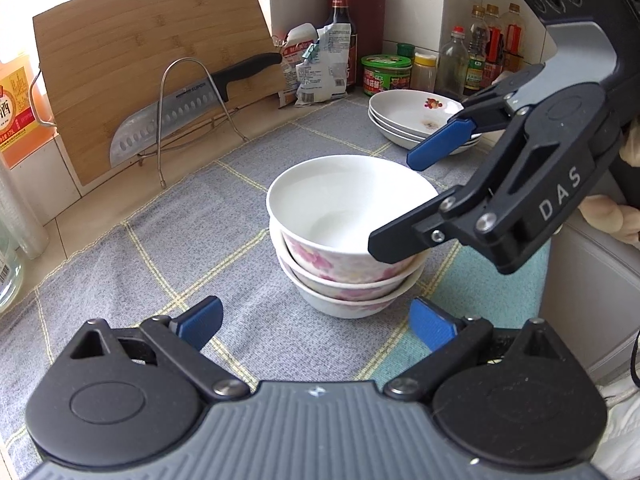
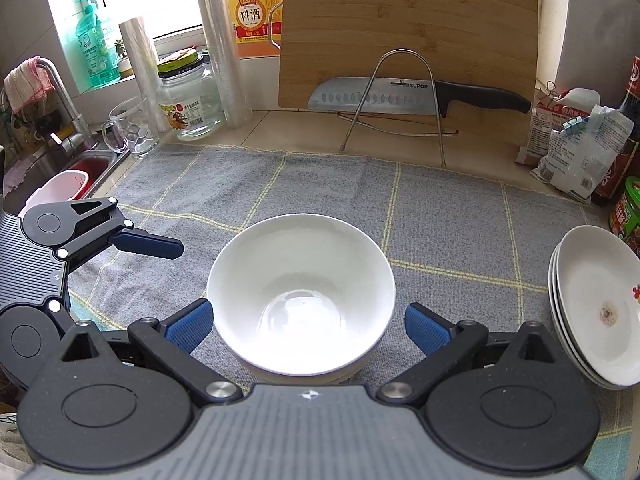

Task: Organize plates and bowls
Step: 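Move the left tool to the bowl stack while the right tool approaches its opposite side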

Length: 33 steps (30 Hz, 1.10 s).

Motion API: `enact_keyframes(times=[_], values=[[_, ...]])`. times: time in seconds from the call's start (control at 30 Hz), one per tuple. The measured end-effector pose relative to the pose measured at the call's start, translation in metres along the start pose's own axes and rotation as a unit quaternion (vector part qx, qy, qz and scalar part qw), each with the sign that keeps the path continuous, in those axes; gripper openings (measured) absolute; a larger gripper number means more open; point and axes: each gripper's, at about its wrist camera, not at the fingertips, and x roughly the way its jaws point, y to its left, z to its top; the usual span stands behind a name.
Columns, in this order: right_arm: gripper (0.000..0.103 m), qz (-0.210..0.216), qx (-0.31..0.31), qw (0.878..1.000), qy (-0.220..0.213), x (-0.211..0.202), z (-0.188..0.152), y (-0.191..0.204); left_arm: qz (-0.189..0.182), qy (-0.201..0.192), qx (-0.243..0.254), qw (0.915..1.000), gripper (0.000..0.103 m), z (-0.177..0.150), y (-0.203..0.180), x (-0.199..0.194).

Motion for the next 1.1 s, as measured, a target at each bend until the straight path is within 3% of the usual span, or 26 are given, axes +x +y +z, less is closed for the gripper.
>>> enact_keyframes(times=[0.23, 0.53, 0.8, 1.1], values=[[0.103, -0.026, 0.001, 1.0, 0.01, 0.002, -0.004, 0.014, -0.017, -0.008, 0.006, 0.9998, 0.1, -0.005, 0.009, 0.0], [0.103, -0.04, 0.001, 0.999, 0.03, -0.006, -0.018, 0.009, -0.032, 0.009, -0.013, 0.9994, 0.099, -0.013, 0.018, 0.02], [0.103, -0.032, -0.015, 0.997, 0.075, 0.022, -0.046, -0.008, -0.011, 0.03, -0.002, 0.9995, 0.099, -0.011, 0.005, 0.035], [0.103, -0.004, -0.087, 0.993, 0.078, 0.054, -0.049, -0.034, 0.004, 0.058, -0.01, 0.9983, 0.099, -0.005, -0.018, 0.059]])
